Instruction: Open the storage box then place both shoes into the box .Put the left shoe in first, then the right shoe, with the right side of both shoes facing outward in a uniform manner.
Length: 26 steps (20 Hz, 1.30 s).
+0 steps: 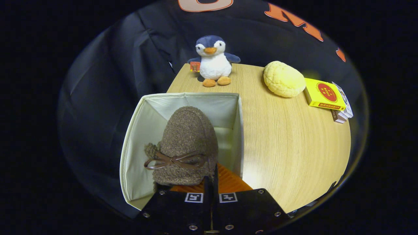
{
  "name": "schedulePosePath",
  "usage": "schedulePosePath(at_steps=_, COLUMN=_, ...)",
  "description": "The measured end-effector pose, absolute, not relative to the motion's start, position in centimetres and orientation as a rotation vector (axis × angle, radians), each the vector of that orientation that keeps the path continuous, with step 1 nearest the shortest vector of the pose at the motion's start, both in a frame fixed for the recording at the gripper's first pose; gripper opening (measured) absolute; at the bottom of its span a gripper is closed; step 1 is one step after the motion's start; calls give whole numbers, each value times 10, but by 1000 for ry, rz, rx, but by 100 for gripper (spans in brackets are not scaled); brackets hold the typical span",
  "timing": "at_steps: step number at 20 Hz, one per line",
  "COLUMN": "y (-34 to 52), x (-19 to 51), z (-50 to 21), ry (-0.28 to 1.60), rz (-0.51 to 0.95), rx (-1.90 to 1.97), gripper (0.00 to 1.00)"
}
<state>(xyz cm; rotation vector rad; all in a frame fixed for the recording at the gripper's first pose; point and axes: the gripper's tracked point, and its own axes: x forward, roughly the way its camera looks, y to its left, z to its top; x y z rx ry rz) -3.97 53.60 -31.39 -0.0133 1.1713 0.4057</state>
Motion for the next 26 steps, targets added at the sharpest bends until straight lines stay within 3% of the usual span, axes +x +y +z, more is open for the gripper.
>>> schedulePosePath(at_steps=5, y=543, x=-36, z=-315, ry=1154, rz=395, rx=-33, gripper=18)
schedulePosePath(at_steps=9, y=537, x=-37, z=-297, ry=1132, rz=395, rx=-26, gripper=39)
schedulePosePath(at_steps=12, y=528, x=-41, z=-277, ry=1124, rz=386, rx=-8, gripper=47)
schedulePosePath(at_steps=26, y=468, x=1, z=-145, ry=719, rz=445, rx=82, gripper=85)
